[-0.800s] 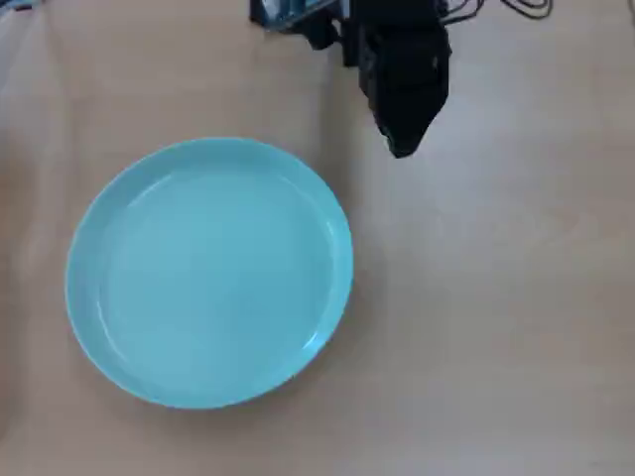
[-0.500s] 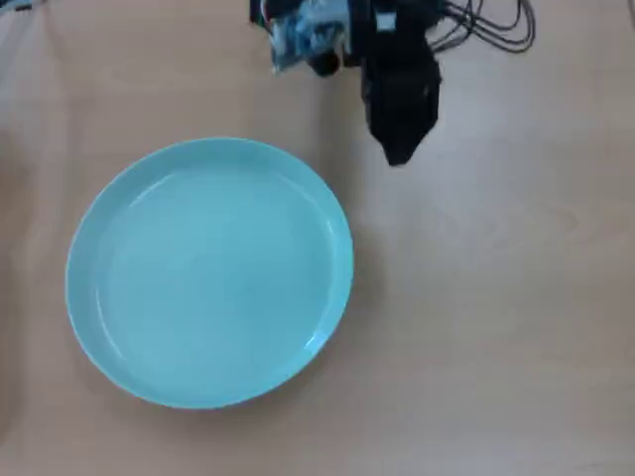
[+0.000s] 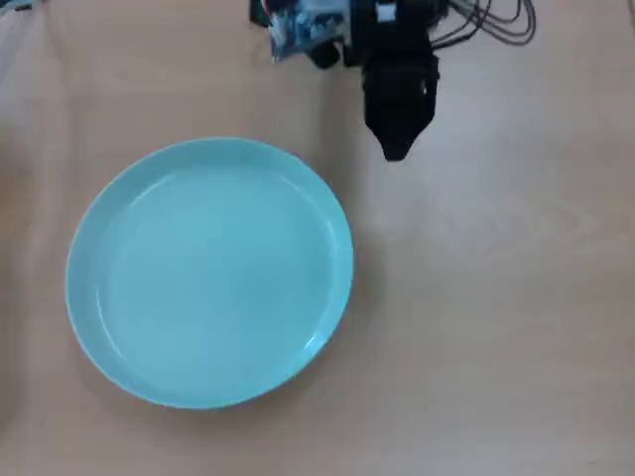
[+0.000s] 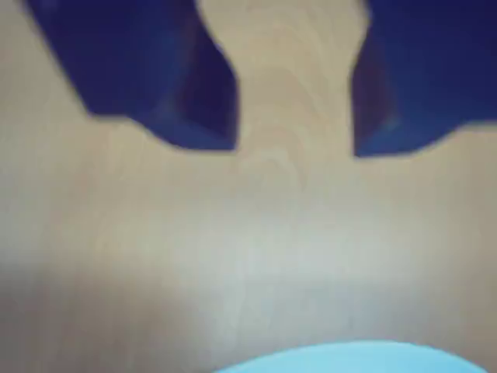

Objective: Move the green bowl from right to left

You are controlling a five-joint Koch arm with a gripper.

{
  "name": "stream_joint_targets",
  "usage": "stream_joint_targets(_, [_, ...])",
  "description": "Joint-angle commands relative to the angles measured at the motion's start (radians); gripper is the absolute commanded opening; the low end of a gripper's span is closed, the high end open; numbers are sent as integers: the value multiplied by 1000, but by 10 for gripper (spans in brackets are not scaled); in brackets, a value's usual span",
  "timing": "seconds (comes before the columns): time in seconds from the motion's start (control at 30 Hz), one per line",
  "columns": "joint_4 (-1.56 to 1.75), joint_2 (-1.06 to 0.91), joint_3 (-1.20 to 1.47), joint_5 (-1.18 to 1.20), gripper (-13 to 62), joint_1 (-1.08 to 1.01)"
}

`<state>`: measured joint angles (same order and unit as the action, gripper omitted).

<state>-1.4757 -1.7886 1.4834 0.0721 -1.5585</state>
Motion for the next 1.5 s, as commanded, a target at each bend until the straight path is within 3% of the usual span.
stream_joint_targets(0.0, [5, -78, 12, 137, 118, -6])
stream_joint_targets(0.27, [2, -97, 124, 288, 140, -60])
stream_joint_targets(0.53, [11, -87, 184, 296, 290, -160])
stream_joint_targets(0.87, [49, -83, 279, 411, 292, -362])
stream_joint_targets(1.23, [296, -75, 426, 462, 294, -367])
stream_joint_targets(1.47, [411, 34, 439, 462, 287, -367])
